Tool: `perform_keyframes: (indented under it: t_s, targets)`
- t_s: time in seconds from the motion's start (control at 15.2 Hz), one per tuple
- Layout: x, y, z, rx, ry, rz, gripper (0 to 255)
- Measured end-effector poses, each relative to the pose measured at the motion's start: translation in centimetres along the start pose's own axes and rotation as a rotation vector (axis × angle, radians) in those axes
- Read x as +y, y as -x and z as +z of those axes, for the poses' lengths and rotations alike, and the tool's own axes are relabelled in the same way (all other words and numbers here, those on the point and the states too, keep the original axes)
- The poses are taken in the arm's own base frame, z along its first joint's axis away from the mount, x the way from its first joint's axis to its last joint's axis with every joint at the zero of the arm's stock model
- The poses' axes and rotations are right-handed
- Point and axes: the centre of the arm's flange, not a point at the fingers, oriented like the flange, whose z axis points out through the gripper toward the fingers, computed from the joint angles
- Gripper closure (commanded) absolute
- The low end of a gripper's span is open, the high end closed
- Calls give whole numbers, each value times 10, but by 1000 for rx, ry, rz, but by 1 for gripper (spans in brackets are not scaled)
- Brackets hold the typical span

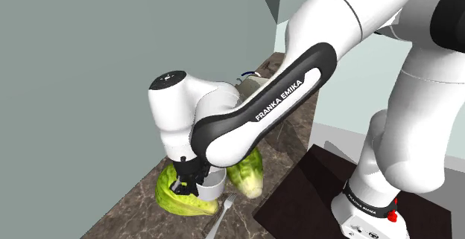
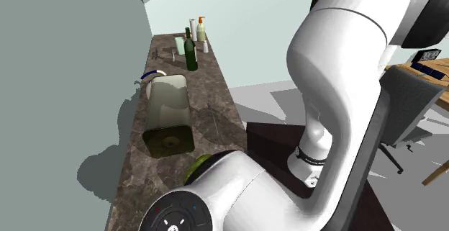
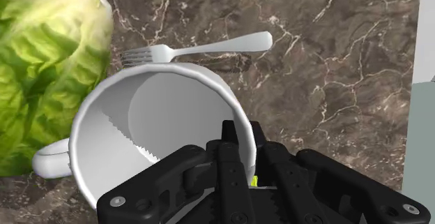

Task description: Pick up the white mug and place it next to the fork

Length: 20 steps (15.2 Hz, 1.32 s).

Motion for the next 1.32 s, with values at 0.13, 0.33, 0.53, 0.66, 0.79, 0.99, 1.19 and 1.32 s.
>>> perform_keyframes:
  t_s: [0.13, 0.33, 0.53, 0.66, 0.79, 0.99, 1.19, 1.32]
  targets:
    - [-28, -3, -1, 0, 0, 0, 255]
    - [-68, -6, 1, 0, -1, 1, 255]
    - [-108, -11, -6, -1, -1, 0, 255]
    - [-120, -13, 1, 0, 0, 2, 255]
    - [-123, -13, 10, 0, 0, 2, 255]
    - [-125, -14, 25, 0, 0, 3, 255]
    - [-126, -14, 42, -1, 0, 2, 255]
    - [-126, -15, 52, 0, 0, 3, 255]
